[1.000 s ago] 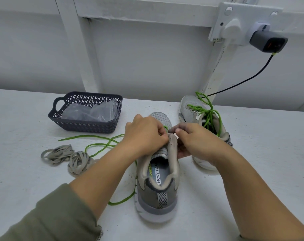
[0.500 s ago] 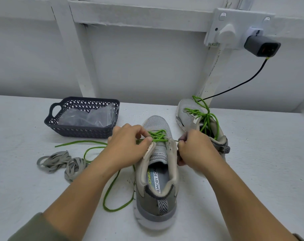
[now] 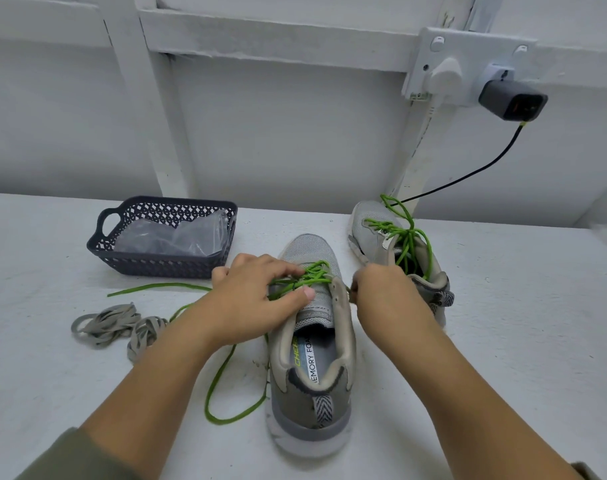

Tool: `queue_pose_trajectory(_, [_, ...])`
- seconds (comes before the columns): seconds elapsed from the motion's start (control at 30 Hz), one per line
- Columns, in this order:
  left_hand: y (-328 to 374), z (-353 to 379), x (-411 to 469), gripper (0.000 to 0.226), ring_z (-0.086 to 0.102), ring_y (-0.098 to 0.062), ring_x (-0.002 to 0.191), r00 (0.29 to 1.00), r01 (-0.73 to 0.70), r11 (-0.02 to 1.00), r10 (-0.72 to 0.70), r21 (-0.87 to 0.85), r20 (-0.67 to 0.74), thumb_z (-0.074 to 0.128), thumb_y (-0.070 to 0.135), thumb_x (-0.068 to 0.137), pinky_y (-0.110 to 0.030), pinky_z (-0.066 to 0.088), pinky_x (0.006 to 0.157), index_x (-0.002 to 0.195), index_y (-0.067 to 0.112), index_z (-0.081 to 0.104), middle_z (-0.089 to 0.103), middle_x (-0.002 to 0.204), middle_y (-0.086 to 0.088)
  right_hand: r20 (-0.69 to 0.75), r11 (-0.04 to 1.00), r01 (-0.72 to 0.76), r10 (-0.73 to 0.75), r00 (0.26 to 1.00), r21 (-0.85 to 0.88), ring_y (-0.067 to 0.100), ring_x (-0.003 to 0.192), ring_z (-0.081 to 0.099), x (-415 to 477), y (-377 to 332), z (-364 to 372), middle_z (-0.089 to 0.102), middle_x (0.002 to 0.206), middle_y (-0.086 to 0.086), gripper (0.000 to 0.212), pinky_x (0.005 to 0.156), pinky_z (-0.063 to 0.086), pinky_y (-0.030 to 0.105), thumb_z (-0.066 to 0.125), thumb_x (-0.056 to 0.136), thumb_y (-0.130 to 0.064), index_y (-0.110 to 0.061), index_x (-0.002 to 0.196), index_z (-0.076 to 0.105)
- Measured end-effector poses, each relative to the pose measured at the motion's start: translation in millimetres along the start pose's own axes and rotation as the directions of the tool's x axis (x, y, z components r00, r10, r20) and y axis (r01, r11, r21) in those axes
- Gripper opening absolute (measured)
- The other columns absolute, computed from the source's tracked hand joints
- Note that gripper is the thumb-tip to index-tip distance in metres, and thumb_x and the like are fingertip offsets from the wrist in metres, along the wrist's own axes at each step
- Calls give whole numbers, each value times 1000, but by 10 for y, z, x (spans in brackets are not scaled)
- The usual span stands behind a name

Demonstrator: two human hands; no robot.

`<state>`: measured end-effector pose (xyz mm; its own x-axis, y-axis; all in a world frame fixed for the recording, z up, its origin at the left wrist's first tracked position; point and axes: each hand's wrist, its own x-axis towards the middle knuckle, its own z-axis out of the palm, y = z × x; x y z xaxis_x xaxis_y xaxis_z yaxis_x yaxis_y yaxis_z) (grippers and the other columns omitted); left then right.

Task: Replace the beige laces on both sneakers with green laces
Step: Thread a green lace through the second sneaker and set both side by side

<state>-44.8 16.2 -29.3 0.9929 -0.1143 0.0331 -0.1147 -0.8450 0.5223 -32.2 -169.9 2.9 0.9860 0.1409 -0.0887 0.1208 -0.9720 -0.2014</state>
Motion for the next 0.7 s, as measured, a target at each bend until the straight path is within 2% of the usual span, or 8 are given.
queue_pose_trajectory(0.07, [-18,33,1,75,29,1,119,1000,-11,1000,11,3,-21,23,85,63,-30,14,89,121,49,55,51,117,30,104,996,-42,50,993,-84,22,74,45,-91,-7,-16,35,66,1,33,57,36,26,48,89,1,-14,63,35])
queue_pose_trajectory(0.17, [-61,58,-16,70,29,4,116,999,-18,999,16,-38,-49,24,83,65,-30,14,87,119,50,55,51,113,33,223,989,-52,82,971,-139,16,60,39,-83,21,-26,33,64,2,36,46,28,24,49,85,7,-13,62,30])
queue_pose_trajectory(0.27, [-79,78,-27,67,29,4,114,998,-27,999,25,-33,-61,24,82,67,-30,14,85,119,51,53,51,112,34,46,996,1,3,999,-94,22,70,52,-27,33,13,50,79,4,9,50,35,25,50,93,-6,-9,85,51])
queue_pose_trajectory(0.37, [-82,99,-29,66,30,2,114,997,-29,999,27,-26,-75,24,82,69,-30,14,83,120,51,53,52,110,34,-107,985,170,-169,980,5,29,102,58,61,6,78,57,112,6,27,77,50,37,49,96,-15,-20,121,58])
queue_pose_trajectory(0.43, [-85,105,-33,66,30,2,115,997,-28,999,25,-33,-80,24,82,68,-29,13,83,119,52,53,52,109,35,-122,971,237,-232,965,25,29,98,58,84,-24,73,58,105,7,25,78,49,39,49,96,-14,-19,115,65])
queue_pose_trajectory(0.5, [-86,102,-38,65,30,2,115,997,-28,999,24,-46,-77,25,83,68,-29,13,84,117,53,54,51,109,36,-92,985,171,-168,982,26,28,86,58,56,-1,63,58,92,9,21,70,48,35,48,92,-7,-13,99,66])
queue_pose_trajectory(0.6, [-92,101,-40,65,31,1,115,997,-23,998,19,-52,-76,24,83,67,-30,13,85,116,52,55,53,110,34,76,994,-25,33,997,-107,15,54,37,-87,33,24,37,66,5,27,48,33,25,44,84,7,-10,64,37])
queue_pose_trajectory(0.7, [-101,100,-39,67,31,1,117,998,-23,997,17,-78,-68,26,83,67,-30,14,87,118,51,55,53,112,34,133,986,-38,60,989,-162,12,53,31,-158,24,-4,32,66,3,31,45,26,22,43,85,7,-13,64,30])
